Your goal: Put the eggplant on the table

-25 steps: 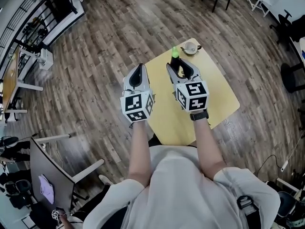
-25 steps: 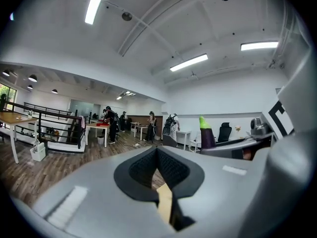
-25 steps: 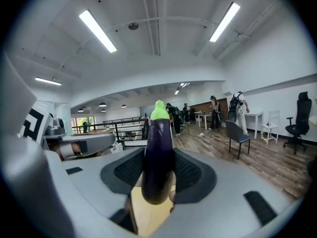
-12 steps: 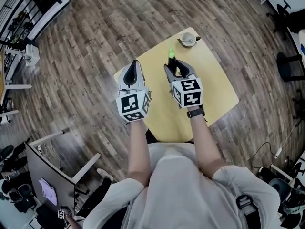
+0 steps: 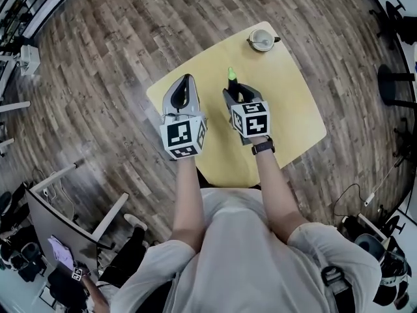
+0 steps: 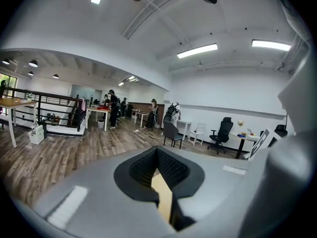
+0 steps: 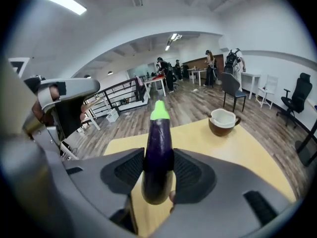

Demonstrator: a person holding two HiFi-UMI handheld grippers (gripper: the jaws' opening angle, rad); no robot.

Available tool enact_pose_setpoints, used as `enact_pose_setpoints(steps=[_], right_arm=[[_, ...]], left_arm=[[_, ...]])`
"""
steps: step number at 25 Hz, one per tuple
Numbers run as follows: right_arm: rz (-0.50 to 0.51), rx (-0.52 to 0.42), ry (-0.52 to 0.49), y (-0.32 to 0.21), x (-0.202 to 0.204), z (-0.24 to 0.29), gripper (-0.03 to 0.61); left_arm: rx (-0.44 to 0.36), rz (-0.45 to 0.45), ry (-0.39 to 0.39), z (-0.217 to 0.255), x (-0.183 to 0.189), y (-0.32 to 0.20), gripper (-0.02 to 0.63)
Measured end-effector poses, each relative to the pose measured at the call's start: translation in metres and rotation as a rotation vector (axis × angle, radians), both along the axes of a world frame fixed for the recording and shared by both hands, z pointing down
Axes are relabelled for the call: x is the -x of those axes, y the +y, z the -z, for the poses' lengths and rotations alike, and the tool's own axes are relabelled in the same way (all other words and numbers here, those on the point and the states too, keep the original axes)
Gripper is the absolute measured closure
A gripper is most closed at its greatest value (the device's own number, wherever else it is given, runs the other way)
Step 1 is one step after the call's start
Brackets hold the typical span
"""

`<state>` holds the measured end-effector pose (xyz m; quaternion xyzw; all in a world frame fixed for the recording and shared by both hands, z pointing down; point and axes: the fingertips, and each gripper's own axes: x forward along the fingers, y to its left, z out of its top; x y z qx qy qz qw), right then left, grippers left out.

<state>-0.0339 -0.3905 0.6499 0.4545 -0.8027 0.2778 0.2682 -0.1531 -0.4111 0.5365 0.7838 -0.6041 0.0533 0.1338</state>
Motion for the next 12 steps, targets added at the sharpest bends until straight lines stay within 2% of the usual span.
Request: enact_pose_setpoints(steps=[7, 12], right_arm=[[0.007, 0.133, 0.025, 0.016, 0.006, -0.061, 0.394], [-0.013, 0.168, 0.041, 0.02, 0.008, -0.085, 0.394]], left_arm=[[0.076, 0.009, 0.027, -0.037, 0.003, 0.002, 0.607], [0.111, 0.013, 0.036, -0.057, 0.004, 0.006, 0.607]])
